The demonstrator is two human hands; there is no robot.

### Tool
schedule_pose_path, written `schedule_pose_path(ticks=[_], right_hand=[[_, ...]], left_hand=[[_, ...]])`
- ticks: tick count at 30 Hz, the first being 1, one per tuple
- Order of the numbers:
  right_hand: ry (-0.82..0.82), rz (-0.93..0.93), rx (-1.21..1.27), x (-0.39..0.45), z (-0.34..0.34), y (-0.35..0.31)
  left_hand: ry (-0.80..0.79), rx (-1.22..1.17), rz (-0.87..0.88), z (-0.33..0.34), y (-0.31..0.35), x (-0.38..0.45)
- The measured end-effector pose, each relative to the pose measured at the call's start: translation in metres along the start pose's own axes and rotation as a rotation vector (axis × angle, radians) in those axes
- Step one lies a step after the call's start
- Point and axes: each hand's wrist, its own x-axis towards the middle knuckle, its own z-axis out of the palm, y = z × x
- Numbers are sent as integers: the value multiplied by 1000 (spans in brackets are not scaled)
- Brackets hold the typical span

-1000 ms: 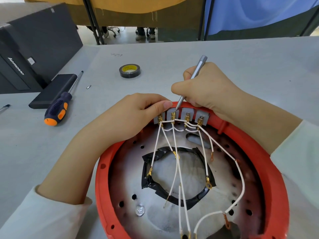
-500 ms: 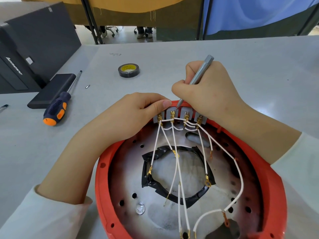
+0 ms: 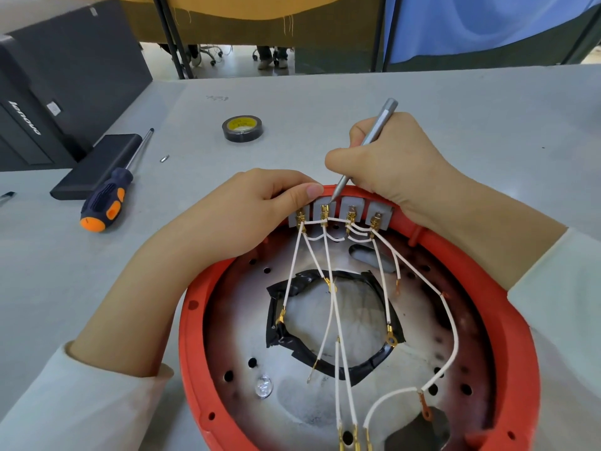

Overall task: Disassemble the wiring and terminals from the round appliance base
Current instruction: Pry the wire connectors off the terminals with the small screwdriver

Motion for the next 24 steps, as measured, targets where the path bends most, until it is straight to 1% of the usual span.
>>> schedule_pose_path(ticks=[3,9,12,16,19,22,24], right_hand=[[-43,52,-2,4,0,0],[-65,87,-35,8,1,1],[-50,36,-42,5,2,0],[-1,-109,-102,-4,1,0],[15,-126,-91,-8,-2,-2],[33,-147,-130,-11,-3,-3],[44,-158,-93,-14,-3,-4]], left_hand=[[-1,5,-4,1,0,1],[7,9,1,0,1,1],[6,18,-2,0,0,1],[7,12,-6,0,0,1],[8,14,-18,-1,0,1],[9,3,-5,-1,0,0],[5,-7,4,0,0,0]])
